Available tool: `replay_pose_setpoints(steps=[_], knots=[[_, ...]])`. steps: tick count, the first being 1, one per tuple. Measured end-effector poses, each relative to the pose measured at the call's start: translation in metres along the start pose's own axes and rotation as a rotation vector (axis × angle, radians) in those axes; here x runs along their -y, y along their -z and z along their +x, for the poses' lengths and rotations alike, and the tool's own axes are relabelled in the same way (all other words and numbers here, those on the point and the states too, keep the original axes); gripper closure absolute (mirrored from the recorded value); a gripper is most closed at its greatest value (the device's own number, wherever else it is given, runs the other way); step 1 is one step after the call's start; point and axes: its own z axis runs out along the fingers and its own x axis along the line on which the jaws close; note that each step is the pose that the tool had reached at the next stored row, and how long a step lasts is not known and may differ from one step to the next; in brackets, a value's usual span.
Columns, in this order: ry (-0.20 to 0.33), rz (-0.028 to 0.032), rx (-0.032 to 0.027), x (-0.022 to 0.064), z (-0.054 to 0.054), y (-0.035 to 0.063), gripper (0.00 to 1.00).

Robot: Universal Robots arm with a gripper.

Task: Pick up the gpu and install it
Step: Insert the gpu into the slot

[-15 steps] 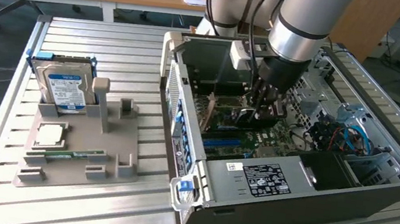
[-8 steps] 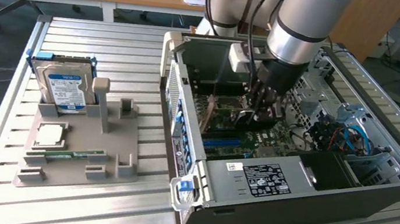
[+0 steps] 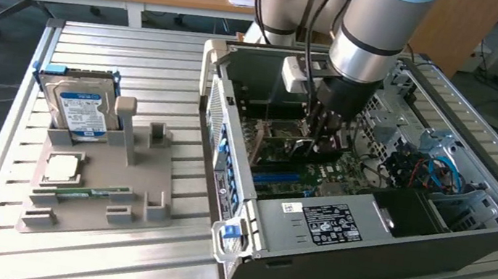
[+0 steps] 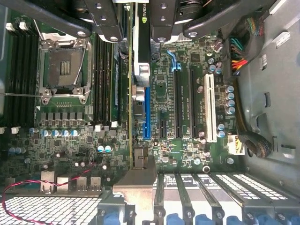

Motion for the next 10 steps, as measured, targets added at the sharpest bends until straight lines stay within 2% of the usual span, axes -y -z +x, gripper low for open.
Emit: replay_pose_setpoints(steps=[10], knots=[[0.000, 0.0001, 0.0002, -0.0003, 0.0010, -0.0006, 0.73]])
